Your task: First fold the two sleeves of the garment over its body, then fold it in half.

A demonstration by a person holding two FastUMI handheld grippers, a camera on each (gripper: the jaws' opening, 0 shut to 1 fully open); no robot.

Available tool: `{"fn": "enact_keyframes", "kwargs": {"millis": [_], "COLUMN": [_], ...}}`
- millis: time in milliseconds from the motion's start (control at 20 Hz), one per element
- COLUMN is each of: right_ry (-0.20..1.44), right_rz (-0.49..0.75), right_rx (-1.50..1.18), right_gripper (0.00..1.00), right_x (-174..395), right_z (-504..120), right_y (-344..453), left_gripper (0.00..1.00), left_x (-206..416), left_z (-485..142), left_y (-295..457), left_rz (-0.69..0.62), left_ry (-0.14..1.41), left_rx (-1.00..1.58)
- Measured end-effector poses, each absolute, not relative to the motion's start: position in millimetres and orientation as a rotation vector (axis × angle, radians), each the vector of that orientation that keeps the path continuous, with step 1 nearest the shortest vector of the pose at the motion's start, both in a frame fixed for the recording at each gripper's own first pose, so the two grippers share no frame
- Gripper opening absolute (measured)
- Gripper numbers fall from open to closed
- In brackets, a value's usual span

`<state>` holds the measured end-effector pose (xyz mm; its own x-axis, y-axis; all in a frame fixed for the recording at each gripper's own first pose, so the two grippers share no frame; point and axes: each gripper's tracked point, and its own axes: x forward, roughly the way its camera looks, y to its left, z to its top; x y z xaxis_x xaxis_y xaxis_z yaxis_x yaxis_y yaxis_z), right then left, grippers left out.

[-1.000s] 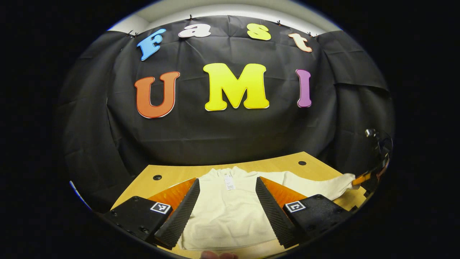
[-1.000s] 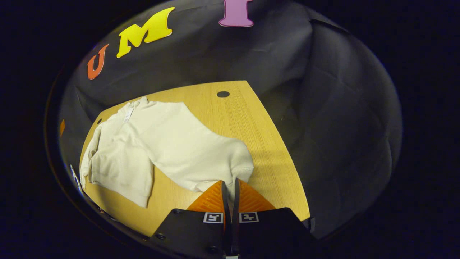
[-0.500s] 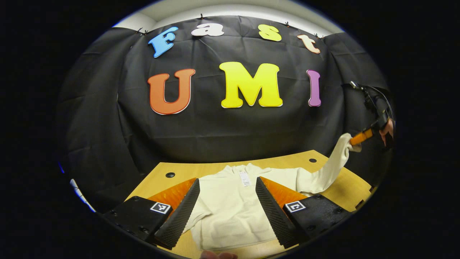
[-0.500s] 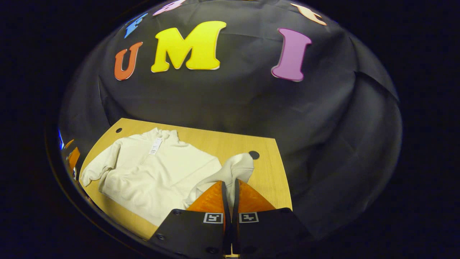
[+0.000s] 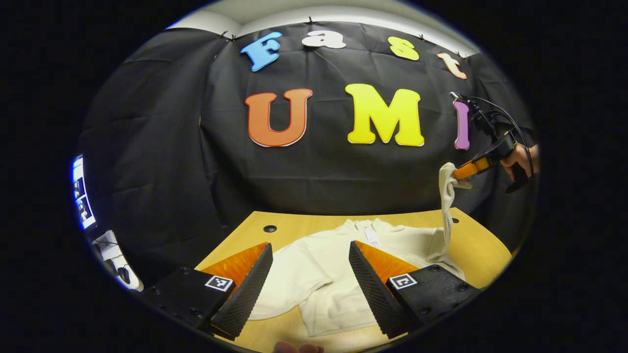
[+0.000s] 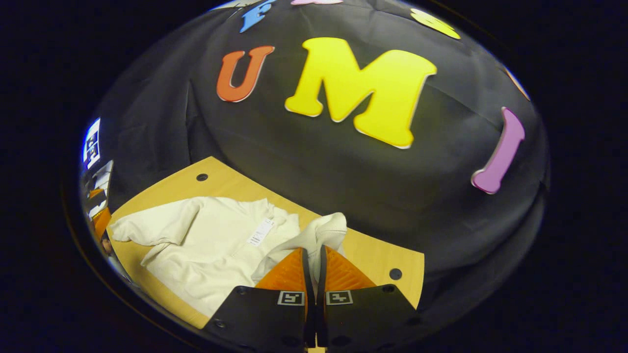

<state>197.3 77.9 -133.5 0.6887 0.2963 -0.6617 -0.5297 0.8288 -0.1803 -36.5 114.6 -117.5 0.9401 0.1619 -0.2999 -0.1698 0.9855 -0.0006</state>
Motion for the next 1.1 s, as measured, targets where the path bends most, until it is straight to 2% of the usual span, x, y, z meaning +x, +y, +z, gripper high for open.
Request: {"fn": "enact_keyframes", "kwargs": {"millis": [200, 450, 800, 1050, 1100], "right_ry": [0.715, 0.796, 0.887, 0.924, 0.933], "right_rz": [0.612, 0.713, 0.718, 0.703, 0.701], "right_rx": [-0.463, -0.521, -0.559, -0.575, -0.58], "right_gripper": [0.01, 0.01, 0.01, 0.01, 0.07], "right_x": [212, 206, 197, 194, 194], "right_z": [-206, -274, -345, -374, -378], "right_y": [174, 269, 336, 347, 347], "left_gripper": [0.99, 0.99, 0.99, 0.99, 0.99], "left_x": [-57, -82, -104, -111, -113], "left_z": [-126, -136, -149, -158, -159], "left_y": [137, 166, 189, 198, 199], "left_rz": [0.233, 0.303, 0.366, 0.39, 0.393], "left_ry": [0.322, 0.353, 0.389, 0.408, 0.411], "left_rx": [-0.04, -0.055, -0.089, -0.107, -0.105]}}
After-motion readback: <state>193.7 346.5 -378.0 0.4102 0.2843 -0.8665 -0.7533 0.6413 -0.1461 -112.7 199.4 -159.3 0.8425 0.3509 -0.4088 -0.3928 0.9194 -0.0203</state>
